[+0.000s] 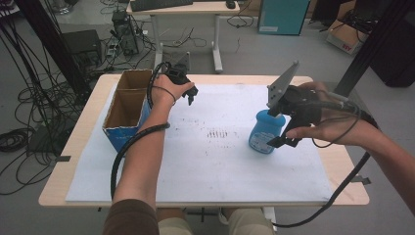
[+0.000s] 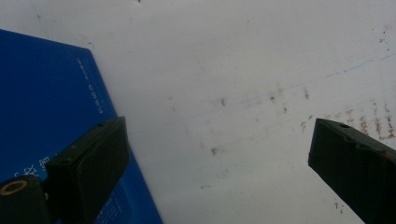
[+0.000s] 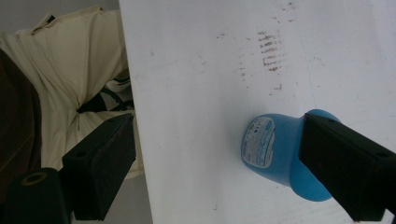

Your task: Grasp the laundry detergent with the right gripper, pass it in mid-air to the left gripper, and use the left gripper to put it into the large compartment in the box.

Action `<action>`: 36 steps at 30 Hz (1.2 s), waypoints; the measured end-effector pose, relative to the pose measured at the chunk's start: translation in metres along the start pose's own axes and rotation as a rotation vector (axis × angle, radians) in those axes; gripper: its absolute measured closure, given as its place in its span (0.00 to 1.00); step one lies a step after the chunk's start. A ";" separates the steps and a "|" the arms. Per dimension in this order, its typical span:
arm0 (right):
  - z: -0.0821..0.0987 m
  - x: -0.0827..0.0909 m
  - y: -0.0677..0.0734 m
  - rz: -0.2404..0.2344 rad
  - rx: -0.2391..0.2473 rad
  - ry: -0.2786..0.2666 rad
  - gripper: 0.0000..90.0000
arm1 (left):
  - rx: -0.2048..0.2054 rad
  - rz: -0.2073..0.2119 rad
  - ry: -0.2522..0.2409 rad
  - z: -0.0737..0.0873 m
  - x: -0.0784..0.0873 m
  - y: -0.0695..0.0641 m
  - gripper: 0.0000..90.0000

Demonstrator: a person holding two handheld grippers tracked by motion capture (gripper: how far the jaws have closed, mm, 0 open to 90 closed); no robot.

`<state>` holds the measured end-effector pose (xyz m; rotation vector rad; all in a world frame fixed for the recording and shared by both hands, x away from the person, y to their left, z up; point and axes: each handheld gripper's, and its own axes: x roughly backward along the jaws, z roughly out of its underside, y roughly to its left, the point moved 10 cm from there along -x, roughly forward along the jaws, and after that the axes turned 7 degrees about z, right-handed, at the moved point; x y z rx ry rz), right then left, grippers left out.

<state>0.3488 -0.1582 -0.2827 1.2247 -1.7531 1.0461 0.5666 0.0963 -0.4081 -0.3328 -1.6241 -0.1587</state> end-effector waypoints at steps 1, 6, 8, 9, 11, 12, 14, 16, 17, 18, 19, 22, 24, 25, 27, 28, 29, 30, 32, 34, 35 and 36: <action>0.000 0.000 -0.001 0.000 0.006 0.002 0.13 | -0.003 -0.002 0.002 0.000 0.000 0.000 0.07; 0.001 -0.003 -0.003 -0.001 0.005 -0.001 0.13 | 0.002 -0.006 0.003 0.000 0.000 0.003 0.07; 0.003 -0.005 -0.003 -0.004 -0.007 0.004 0.13 | -0.001 -0.010 0.003 0.000 0.001 0.004 0.07; 0.004 -0.005 -0.003 -0.006 -0.005 0.008 0.13 | 0.000 -0.009 0.003 0.000 0.001 0.005 0.07; 0.004 -0.006 -0.004 -0.007 -0.008 0.006 0.13 | 0.000 -0.012 0.001 0.000 0.001 0.005 0.07; 0.005 -0.006 -0.004 -0.008 -0.011 0.012 0.13 | 0.003 -0.009 0.002 0.000 0.001 0.005 0.07; 0.006 -0.006 -0.004 -0.008 -0.011 0.011 0.13 | 0.005 -0.012 0.000 0.000 0.002 0.006 0.07; 0.006 -0.006 -0.004 -0.008 -0.010 0.010 0.13 | 0.005 -0.013 0.000 0.000 0.003 0.006 0.07; 0.007 -0.006 -0.005 -0.007 -0.014 0.011 0.13 | 0.002 -0.014 0.000 0.000 0.003 0.006 0.07; 0.007 -0.006 -0.005 -0.007 -0.014 0.011 0.13 | 0.002 -0.014 0.000 0.000 0.003 0.006 0.07; 0.008 -0.006 -0.005 -0.007 -0.014 0.009 0.13 | 0.001 -0.014 0.001 0.000 0.003 0.006 0.07; 0.010 -0.006 -0.004 -0.008 -0.019 0.017 0.13 | 0.000 -0.018 0.000 0.000 0.003 0.005 0.07; 0.010 -0.006 -0.004 -0.009 -0.016 0.016 0.13 | -0.001 -0.017 -0.001 0.000 0.004 0.004 0.07; 0.010 -0.006 -0.004 -0.009 -0.013 0.014 0.13 | -0.001 -0.019 0.000 0.000 0.004 0.004 0.07; 0.009 -0.005 -0.004 -0.007 -0.013 0.011 0.13 | 0.000 -0.019 0.000 0.000 0.004 0.004 0.07; 0.009 -0.005 -0.004 -0.007 -0.013 0.011 0.13 | 0.000 -0.019 0.000 0.000 0.004 0.004 0.07; 0.009 -0.005 -0.004 -0.007 -0.015 0.009 0.13 | -0.001 -0.019 0.001 0.000 0.004 0.004 0.07; 0.010 -0.005 -0.004 -0.007 -0.015 0.013 0.13 | -0.001 -0.019 0.001 0.000 0.005 0.004 0.07; 0.010 -0.005 -0.004 -0.006 -0.018 0.013 0.13 | -0.002 -0.022 0.000 0.000 0.005 0.004 0.07; 0.010 -0.004 -0.004 -0.005 -0.016 0.011 0.13 | -0.003 -0.023 -0.001 0.000 0.006 0.004 0.07; 0.010 -0.004 -0.004 -0.005 -0.016 0.011 0.13 | -0.004 -0.025 0.000 0.001 0.006 0.005 0.07; 0.010 -0.005 -0.004 -0.004 -0.016 0.008 0.13 | 0.000 -0.024 -0.001 0.001 0.007 0.005 0.07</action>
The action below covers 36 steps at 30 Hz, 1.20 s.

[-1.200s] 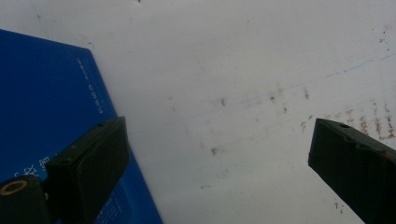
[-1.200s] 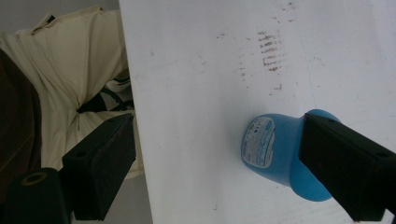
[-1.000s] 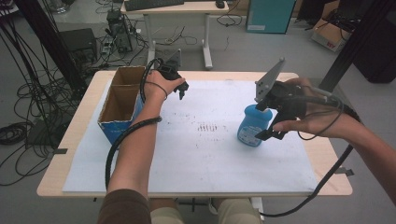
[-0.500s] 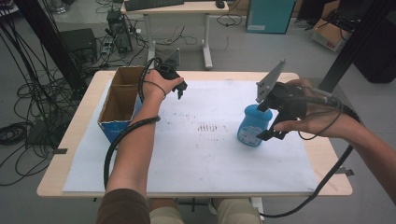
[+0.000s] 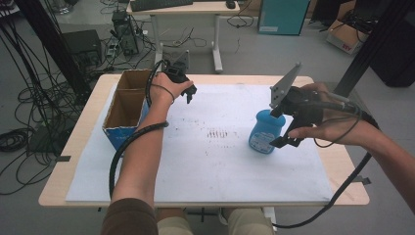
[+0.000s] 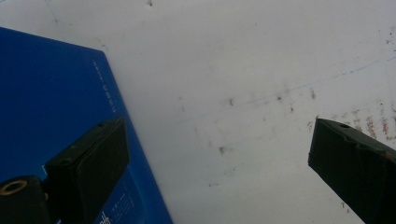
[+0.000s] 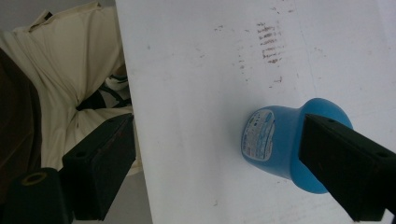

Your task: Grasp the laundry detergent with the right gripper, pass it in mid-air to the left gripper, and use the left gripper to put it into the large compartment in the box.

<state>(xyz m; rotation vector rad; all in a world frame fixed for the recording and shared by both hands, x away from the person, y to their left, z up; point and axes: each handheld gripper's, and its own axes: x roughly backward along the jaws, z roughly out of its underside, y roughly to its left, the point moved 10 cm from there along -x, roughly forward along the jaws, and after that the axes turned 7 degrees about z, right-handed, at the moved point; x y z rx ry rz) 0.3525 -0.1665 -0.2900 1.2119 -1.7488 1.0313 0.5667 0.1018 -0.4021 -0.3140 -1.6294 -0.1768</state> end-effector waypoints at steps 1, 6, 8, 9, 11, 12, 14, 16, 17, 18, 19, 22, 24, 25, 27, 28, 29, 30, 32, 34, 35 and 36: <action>0.001 0.000 0.001 -0.001 -0.006 0.004 0.13 | 0.001 -0.001 0.000 0.000 0.000 0.000 0.07; 0.001 0.001 0.002 0.002 -0.007 0.005 0.13 | 0.001 0.001 -0.004 0.002 0.002 0.000 0.07; 0.001 0.001 0.002 0.003 -0.006 0.006 0.13 | 0.001 0.001 -0.005 0.003 0.002 0.000 0.07; 0.001 0.002 0.002 0.005 -0.008 0.005 0.13 | -0.001 0.002 -0.005 0.003 0.003 0.001 0.07; 0.001 0.003 0.003 0.008 -0.006 0.002 0.13 | 0.001 0.001 -0.008 0.003 0.003 0.001 0.07; 0.001 0.004 0.003 0.009 -0.005 0.003 0.13 | 0.002 0.002 -0.006 0.004 0.004 0.001 0.07; 0.001 0.004 0.003 0.010 -0.006 0.003 0.13 | 0.002 0.002 -0.007 0.004 0.004 0.001 0.07; 0.001 0.004 0.003 0.011 -0.006 0.004 0.13 | 0.004 0.001 -0.009 0.005 0.005 0.002 0.07; 0.001 0.005 0.002 0.012 -0.006 0.002 0.13 | 0.006 0.002 -0.009 0.005 0.005 0.002 0.07; 0.001 0.005 0.002 0.012 -0.006 0.002 0.13 | 0.005 0.000 -0.007 0.006 0.005 0.003 0.07; 0.002 0.005 0.002 0.012 -0.006 0.002 0.13 | 0.006 -0.001 -0.011 0.006 0.005 0.003 0.07; 0.002 0.005 0.002 0.014 -0.011 0.001 0.13 | 0.006 -0.002 -0.009 0.007 0.006 0.004 0.07; 0.004 0.005 0.003 0.013 -0.009 0.002 0.13 | 0.003 -0.002 -0.010 0.007 0.007 0.003 0.07; 0.004 0.005 0.003 0.013 -0.009 0.002 0.13 | 0.003 -0.002 -0.012 0.006 0.007 0.003 0.07; 0.007 0.006 0.002 0.016 -0.019 0.006 0.13 | 0.000 -0.002 -0.016 0.006 0.008 0.001 0.07; 0.008 0.006 0.002 0.019 -0.023 0.005 0.13 | -0.001 -0.002 -0.016 0.006 0.008 0.001 0.07; 0.012 0.006 0.001 0.023 -0.031 0.005 0.13 | -0.004 -0.003 -0.015 0.006 0.008 0.000 0.07; 0.012 0.006 0.001 0.023 -0.031 0.005 0.13 | -0.005 -0.005 -0.016 0.006 0.007 0.000 0.07; 0.017 0.006 0.000 0.026 -0.035 0.006 0.13 | -0.006 -0.004 -0.013 0.006 0.006 -0.001 0.07; 0.022 0.007 -0.001 0.031 -0.056 0.005 0.13 | -0.011 -0.006 -0.011 0.006 0.006 -0.002 0.07; 0.025 0.007 -0.001 0.035 -0.069 0.000 0.13 | -0.011 -0.005 -0.011 0.006 0.006 -0.002 0.07; 0.032 0.008 -0.004 0.038 -0.087 -0.001 0.13 | -0.009 -0.005 -0.014 0.006 0.006 -0.002 0.07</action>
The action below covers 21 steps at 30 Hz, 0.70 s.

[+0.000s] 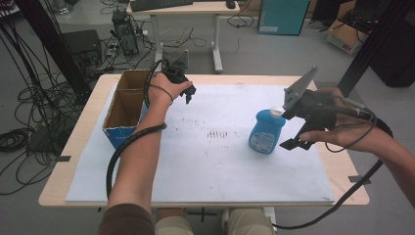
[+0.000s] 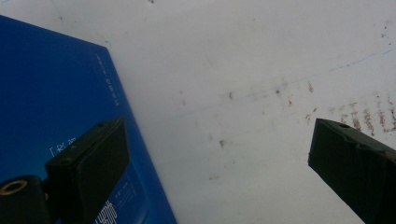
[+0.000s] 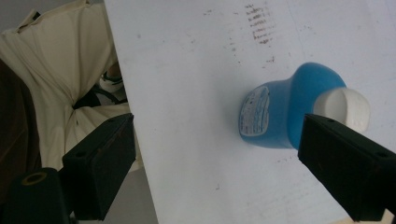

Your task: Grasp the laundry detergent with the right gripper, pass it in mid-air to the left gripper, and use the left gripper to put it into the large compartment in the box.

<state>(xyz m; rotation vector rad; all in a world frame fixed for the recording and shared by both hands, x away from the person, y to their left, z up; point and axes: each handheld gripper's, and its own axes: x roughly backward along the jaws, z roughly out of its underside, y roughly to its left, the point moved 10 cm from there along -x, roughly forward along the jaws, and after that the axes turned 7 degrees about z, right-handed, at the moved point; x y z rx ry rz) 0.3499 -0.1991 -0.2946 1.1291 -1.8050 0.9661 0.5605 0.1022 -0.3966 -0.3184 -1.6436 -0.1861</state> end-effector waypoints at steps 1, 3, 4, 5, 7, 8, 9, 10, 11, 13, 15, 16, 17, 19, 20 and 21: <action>0.000 0.000 0.000 0.000 0.000 0.000 0.13 | -0.002 0.001 0.001 0.000 0.000 0.000 0.07; 0.007 0.001 -0.003 0.008 -0.025 -0.001 0.13 | -0.001 0.000 0.001 0.000 0.000 0.000 0.07; 0.013 0.001 -0.007 0.016 -0.039 -0.007 0.13 | -0.002 -0.002 0.000 0.001 0.000 0.001 0.07; 0.013 0.001 -0.007 0.016 -0.039 -0.007 0.13 | -0.003 -0.002 0.000 0.001 0.001 0.001 0.07; 0.019 0.002 -0.010 0.026 -0.058 -0.013 0.13 | -0.002 -0.005 0.000 0.002 0.001 0.001 0.07; 0.022 0.002 -0.011 0.031 -0.073 -0.014 0.13 | -0.002 -0.004 0.001 0.002 0.001 0.001 0.07; 0.026 0.002 -0.012 0.038 -0.091 -0.016 0.13 | -0.003 -0.006 0.000 0.002 0.002 0.002 0.07; 0.026 0.002 -0.012 0.038 -0.091 -0.016 0.13 | -0.004 -0.009 0.001 0.002 0.002 0.002 0.07; 0.030 0.002 -0.013 0.042 -0.101 -0.009 0.12 | -0.003 -0.008 0.000 0.003 0.003 0.002 0.07; 0.038 0.000 -0.015 0.053 -0.127 -0.015 0.12 | -0.005 -0.009 -0.003 0.003 0.004 0.002 0.07; 0.041 0.000 -0.016 0.056 -0.136 -0.012 0.12 | -0.004 -0.010 -0.003 0.004 0.004 0.002 0.07; 0.044 -0.001 -0.017 0.056 -0.138 -0.004 0.12 | -0.002 -0.009 -0.004 0.004 0.004 0.001 0.07; 0.046 -0.002 -0.017 0.059 -0.147 -0.009 0.12 | -0.006 -0.009 -0.001 0.004 0.004 0.001 0.07; 0.050 -0.004 -0.018 0.059 -0.159 -0.009 0.12 | -0.005 -0.011 -0.003 0.005 0.004 0.001 0.07; 0.052 -0.005 -0.018 0.063 -0.172 -0.013 0.12 | -0.003 -0.009 -0.003 0.005 0.004 0.001 0.07; 0.055 -0.006 -0.019 0.063 -0.173 -0.006 0.12 | -0.004 -0.010 0.000 0.006 0.004 0.001 0.07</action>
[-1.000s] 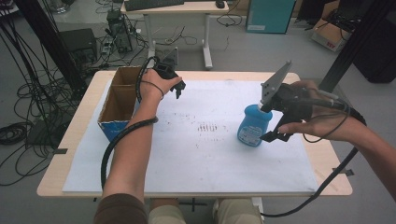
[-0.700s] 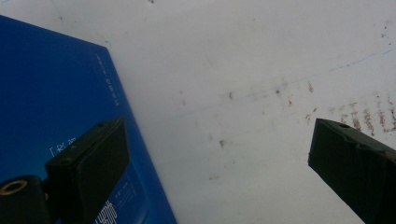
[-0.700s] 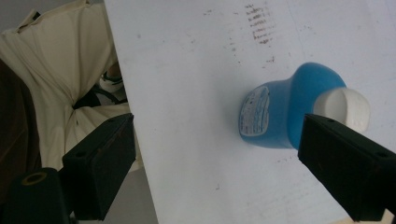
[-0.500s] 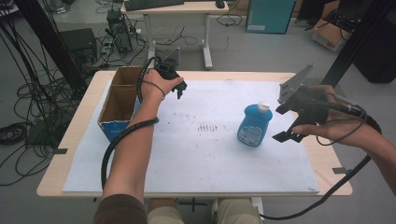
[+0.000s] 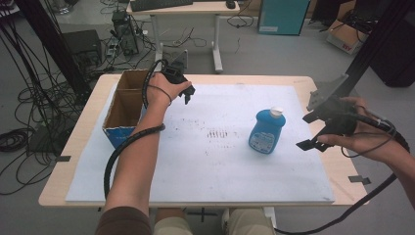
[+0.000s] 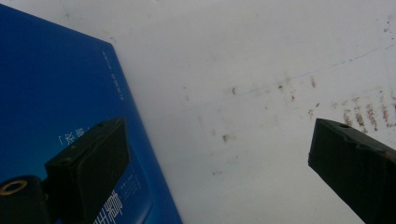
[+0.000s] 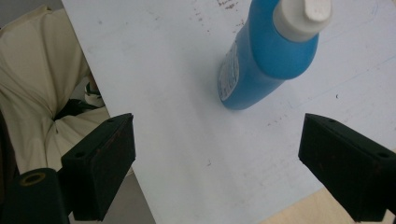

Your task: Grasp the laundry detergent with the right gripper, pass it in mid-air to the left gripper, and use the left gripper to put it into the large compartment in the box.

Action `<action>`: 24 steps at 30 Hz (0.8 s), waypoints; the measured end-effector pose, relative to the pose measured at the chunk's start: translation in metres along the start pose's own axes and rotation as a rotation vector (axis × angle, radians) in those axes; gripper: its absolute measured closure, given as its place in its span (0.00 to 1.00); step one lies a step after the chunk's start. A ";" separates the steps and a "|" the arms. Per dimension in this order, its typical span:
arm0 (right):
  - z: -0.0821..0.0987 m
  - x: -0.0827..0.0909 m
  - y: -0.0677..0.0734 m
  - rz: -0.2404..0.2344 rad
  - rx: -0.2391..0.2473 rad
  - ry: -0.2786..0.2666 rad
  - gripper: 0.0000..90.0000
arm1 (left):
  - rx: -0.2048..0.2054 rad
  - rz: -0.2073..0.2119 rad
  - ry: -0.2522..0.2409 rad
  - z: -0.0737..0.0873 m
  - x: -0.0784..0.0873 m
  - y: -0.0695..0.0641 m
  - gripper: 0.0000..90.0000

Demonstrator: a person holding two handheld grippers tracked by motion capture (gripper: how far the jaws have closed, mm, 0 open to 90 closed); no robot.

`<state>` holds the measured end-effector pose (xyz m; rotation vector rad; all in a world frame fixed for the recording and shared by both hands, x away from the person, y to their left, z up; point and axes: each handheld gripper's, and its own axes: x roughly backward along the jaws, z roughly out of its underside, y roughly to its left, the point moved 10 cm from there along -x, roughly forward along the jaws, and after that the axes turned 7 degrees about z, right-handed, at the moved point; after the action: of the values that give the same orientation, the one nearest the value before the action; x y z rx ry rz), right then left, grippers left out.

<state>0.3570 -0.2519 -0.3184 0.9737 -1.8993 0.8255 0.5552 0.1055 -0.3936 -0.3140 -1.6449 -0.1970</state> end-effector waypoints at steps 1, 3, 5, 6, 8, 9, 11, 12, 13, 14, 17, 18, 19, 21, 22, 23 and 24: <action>0.004 -0.002 -0.001 0.005 -0.008 -0.002 0.12 | 0.000 0.002 0.001 0.000 0.000 0.000 0.07; 0.007 -0.003 -0.002 0.006 -0.023 -0.001 0.12 | 0.000 0.000 0.001 0.000 0.000 0.000 0.07; 0.009 -0.004 -0.003 0.008 -0.026 -0.003 0.12 | -0.001 0.000 0.002 0.000 0.000 0.000 0.07; 0.011 -0.005 -0.004 0.012 -0.037 -0.006 0.12 | -0.002 0.001 0.002 0.000 0.000 -0.001 0.07; 0.012 -0.005 -0.005 0.018 -0.041 -0.012 0.12 | -0.003 -0.002 0.003 -0.001 -0.001 -0.001 0.07; 0.014 -0.006 -0.006 0.021 -0.048 -0.013 0.12 | -0.004 0.000 0.004 -0.001 -0.001 -0.001 0.06; 0.015 -0.006 -0.007 0.026 -0.053 -0.014 0.12 | -0.005 0.000 0.003 -0.001 -0.002 -0.002 0.06; 0.016 -0.007 -0.008 0.027 -0.051 -0.016 0.12 | -0.006 0.000 0.004 -0.001 -0.002 -0.002 0.06; 0.017 -0.007 -0.009 0.029 -0.058 -0.015 0.12 | -0.007 0.000 0.004 -0.001 -0.002 -0.002 0.07; 0.019 -0.008 -0.010 0.031 -0.062 -0.021 0.12 | -0.007 0.001 0.004 -0.001 -0.002 -0.003 0.07; 0.023 -0.012 -0.015 0.037 -0.057 -0.028 0.11 | -0.007 0.003 0.004 -0.001 -0.002 -0.003 0.07; 0.025 -0.013 -0.015 0.038 -0.063 -0.026 0.11 | -0.008 0.004 0.006 0.000 -0.002 -0.003 0.07; 0.026 -0.015 -0.016 0.041 -0.067 -0.033 0.11 | -0.008 0.000 0.004 0.000 -0.002 -0.003 0.07; 0.030 -0.019 -0.018 0.051 -0.082 -0.040 0.11 | -0.010 0.001 0.006 0.001 -0.002 -0.003 0.07; 0.031 -0.021 -0.019 0.054 -0.088 -0.043 0.11 | -0.008 0.001 0.006 0.001 -0.002 -0.003 0.07; 0.033 -0.023 -0.020 0.057 -0.096 -0.046 0.11 | -0.007 0.001 0.007 0.001 -0.002 -0.003 0.07; 0.035 -0.025 -0.020 0.059 -0.118 -0.050 0.11 | -0.007 -0.001 0.005 0.001 -0.002 -0.003 0.07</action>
<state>0.3700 -0.2821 -0.3522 0.8776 -2.0043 0.7202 0.5531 0.1028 -0.3950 -0.3177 -1.6394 -0.2044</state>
